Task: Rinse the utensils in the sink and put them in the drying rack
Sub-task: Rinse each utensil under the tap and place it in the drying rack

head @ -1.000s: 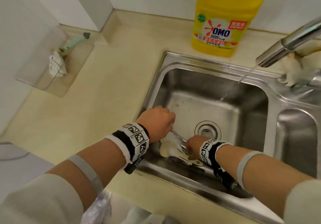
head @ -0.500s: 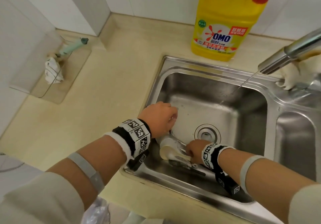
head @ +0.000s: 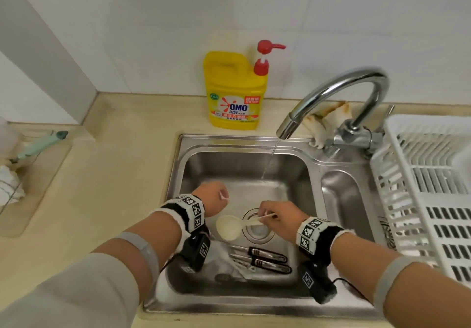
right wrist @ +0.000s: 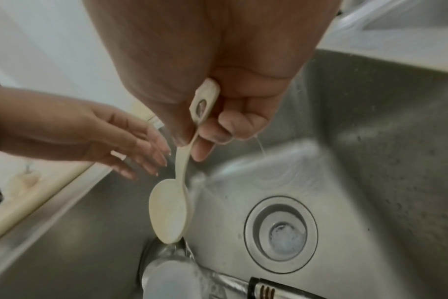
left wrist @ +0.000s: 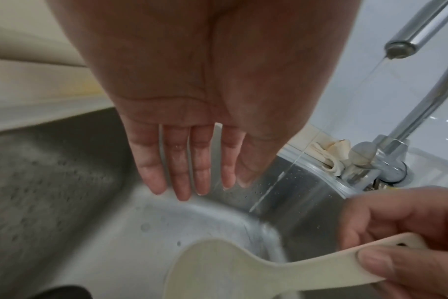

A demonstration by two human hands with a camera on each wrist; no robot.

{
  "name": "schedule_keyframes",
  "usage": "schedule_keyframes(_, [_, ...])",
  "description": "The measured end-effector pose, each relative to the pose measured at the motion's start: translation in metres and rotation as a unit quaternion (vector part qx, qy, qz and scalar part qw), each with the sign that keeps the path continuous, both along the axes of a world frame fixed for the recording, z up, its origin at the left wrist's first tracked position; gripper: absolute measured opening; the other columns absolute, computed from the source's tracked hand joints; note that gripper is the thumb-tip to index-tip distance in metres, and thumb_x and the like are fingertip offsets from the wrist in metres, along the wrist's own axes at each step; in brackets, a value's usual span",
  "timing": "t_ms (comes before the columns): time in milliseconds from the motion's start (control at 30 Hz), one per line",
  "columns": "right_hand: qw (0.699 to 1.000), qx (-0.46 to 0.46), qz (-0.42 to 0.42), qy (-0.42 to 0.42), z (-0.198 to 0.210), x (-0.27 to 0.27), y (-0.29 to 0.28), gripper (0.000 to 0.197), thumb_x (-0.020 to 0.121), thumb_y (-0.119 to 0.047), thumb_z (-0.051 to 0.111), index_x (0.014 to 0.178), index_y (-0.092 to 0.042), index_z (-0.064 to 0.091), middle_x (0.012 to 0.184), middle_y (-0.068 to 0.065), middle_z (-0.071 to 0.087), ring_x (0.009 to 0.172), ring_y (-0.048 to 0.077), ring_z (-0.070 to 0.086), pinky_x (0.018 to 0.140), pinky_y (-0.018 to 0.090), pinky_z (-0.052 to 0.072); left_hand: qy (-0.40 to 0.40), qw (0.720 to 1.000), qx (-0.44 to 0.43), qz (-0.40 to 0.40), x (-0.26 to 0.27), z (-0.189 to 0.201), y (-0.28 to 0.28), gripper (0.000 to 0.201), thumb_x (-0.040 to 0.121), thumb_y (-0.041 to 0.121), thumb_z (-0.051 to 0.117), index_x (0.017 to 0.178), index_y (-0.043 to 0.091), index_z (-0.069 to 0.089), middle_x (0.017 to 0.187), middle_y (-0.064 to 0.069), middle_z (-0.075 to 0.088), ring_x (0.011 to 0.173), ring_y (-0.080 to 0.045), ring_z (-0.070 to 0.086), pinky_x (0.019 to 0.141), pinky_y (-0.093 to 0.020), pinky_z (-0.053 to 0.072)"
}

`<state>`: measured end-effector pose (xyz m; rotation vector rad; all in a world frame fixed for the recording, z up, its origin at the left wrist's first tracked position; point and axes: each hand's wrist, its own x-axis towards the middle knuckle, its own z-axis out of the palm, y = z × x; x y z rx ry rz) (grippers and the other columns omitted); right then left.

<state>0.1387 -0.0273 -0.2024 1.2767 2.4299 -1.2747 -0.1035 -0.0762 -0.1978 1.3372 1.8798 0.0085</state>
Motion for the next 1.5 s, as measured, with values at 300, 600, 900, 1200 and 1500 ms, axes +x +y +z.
schedule_keyframes(300, [0.950, -0.106, -0.238, 0.173, 0.036, 0.027, 0.041, 0.006, 0.091, -0.014, 0.069, 0.089, -0.011, 0.073, 0.072, 0.010, 0.075, 0.058, 0.019, 0.066, 0.057, 0.027, 0.053, -0.209, 0.967, 0.006, 0.146, 0.025, -0.009, 0.026, 0.026, 0.088, 0.022, 0.062, 0.113, 0.014, 0.063, 0.113, -0.015, 0.066, 0.101, -0.032, 0.067, 0.082, -0.054, 0.060])
schedule_keyframes(600, [0.814, -0.210, -0.425, 0.336, 0.066, 0.024, 0.079, 0.021, 0.096, -0.022, 0.063, 0.105, -0.008, 0.075, 0.078, 0.011, 0.071, 0.060, 0.017, 0.064, 0.058, 0.026, 0.053, -0.280, 0.936, 0.105, 0.186, 0.047, 0.002, 0.085, 0.050, 0.068, 0.015, 0.072, 0.118, 0.010, 0.065, 0.113, -0.014, 0.069, 0.107, -0.032, 0.065, 0.082, -0.055, 0.060])
schedule_keyframes(900, [0.808, -0.196, -0.417, 0.367, 0.064, 0.030, 0.086, 0.023, 0.099, -0.022, 0.058, 0.108, -0.007, 0.073, 0.082, 0.013, 0.070, 0.066, 0.016, 0.069, 0.064, 0.025, 0.057, -0.305, 0.906, 0.119, 0.267, 0.066, 0.009, 0.106, 0.010, 0.091, 0.015, 0.068, 0.101, 0.016, 0.067, 0.095, -0.005, 0.068, 0.094, -0.027, 0.067, 0.055, -0.030, 0.060])
schedule_keyframes(1200, [0.807, -0.198, -0.402, 0.383, 0.061, 0.032, 0.084, 0.024, 0.099, -0.021, 0.058, 0.112, -0.007, 0.073, 0.083, 0.010, 0.071, 0.069, 0.015, 0.069, 0.069, 0.025, 0.057, -0.287, 0.914, 0.142, 0.250, 0.059, 0.008, 0.111, 0.027, 0.091, 0.034, 0.069, 0.102, 0.009, 0.073, 0.099, -0.014, 0.073, 0.092, -0.032, 0.071, 0.068, -0.052, 0.062])
schedule_keyframes(1500, [0.796, -0.198, -0.409, 0.401, 0.059, 0.035, 0.085, 0.023, 0.099, -0.021, 0.058, 0.112, -0.009, 0.072, 0.081, 0.008, 0.071, 0.070, 0.015, 0.069, 0.072, 0.027, 0.056, -0.282, 0.932, 0.128, 0.189, 0.059, 0.000, 0.110, 0.041, 0.062, 0.025, 0.076, 0.100, 0.010, 0.073, 0.087, -0.011, 0.075, 0.075, -0.025, 0.068, 0.067, -0.038, 0.057])
